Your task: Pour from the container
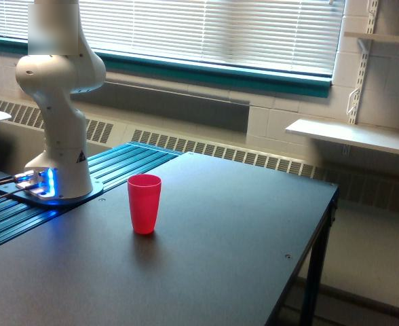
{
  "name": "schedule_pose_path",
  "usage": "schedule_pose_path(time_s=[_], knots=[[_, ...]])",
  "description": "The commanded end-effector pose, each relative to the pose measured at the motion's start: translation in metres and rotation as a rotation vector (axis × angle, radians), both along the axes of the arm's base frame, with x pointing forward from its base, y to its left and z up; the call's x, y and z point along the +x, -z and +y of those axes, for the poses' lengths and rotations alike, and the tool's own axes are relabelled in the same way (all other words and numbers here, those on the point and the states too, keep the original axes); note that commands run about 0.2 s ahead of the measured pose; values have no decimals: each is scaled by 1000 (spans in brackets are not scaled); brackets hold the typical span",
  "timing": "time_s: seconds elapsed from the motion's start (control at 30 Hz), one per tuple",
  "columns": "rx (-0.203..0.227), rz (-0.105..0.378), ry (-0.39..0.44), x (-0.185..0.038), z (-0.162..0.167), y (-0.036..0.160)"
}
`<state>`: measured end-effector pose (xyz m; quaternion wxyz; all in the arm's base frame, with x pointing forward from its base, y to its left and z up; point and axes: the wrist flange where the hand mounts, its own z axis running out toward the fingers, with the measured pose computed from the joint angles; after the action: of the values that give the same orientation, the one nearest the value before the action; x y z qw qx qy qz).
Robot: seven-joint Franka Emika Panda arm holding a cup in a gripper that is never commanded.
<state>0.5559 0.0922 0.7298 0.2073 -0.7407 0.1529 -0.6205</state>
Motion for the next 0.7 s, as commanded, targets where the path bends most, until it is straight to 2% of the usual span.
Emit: schedule_pose_path(time_s=[0.03, 0.1, 0.27, 0.33, 0.47, 0.53, 0.7], knots=[[-34, 240, 23, 19, -1, 83], [-53, 291, 34, 19, -3, 97], [-58, 435, 86, 12, -17, 137], [-78, 492, 106, 5, -22, 153], [-89, 601, 154, -13, -34, 179], [-110, 641, 176, -22, -39, 187], [-125, 745, 222, -43, -52, 202]])
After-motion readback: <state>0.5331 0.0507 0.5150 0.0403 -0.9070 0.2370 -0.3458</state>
